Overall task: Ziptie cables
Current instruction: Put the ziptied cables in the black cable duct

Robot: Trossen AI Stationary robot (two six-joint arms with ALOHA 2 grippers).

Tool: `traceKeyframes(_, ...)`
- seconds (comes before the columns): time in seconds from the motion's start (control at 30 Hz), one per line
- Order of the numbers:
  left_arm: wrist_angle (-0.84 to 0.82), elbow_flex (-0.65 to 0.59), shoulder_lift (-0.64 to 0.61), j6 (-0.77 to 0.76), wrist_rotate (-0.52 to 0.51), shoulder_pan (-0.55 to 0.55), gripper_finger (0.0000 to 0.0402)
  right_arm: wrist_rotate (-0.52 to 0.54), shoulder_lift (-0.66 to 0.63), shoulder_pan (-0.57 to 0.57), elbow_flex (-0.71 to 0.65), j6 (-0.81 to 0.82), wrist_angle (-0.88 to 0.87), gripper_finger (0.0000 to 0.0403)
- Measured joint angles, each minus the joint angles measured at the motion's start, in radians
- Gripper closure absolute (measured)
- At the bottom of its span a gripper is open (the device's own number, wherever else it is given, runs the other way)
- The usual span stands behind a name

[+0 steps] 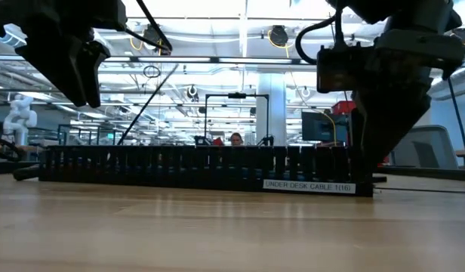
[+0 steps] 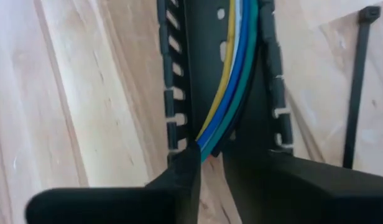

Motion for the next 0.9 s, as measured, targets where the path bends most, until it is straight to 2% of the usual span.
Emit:
traceKeyframes(0.23,0.0,0.0,0.0,0.0,-0.001,0.0,0.0205,0.0,0.0,0.021,0.0,0.001,-0.06,0.0397)
traceKeyframes(0.6,0.0,0.0,0.0,0.001,-0.002,0.0,0.0205,0.016,-0.035,0.074,0.0,0.041,-0.241,0.0402)
traceKeyframes(0.73,0.0,0.0,0.0,0.002,-0.014,0.0,0.0205,0.109,-0.078,0.092,-0.001,0.098,-0.277,0.0402)
traceKeyframes(0.9,0.04,-0.013,0.0,0.001,-0.045,0.0,0.0205,0.192,-0.086,0.057,-0.001,0.156,-0.179,0.0399)
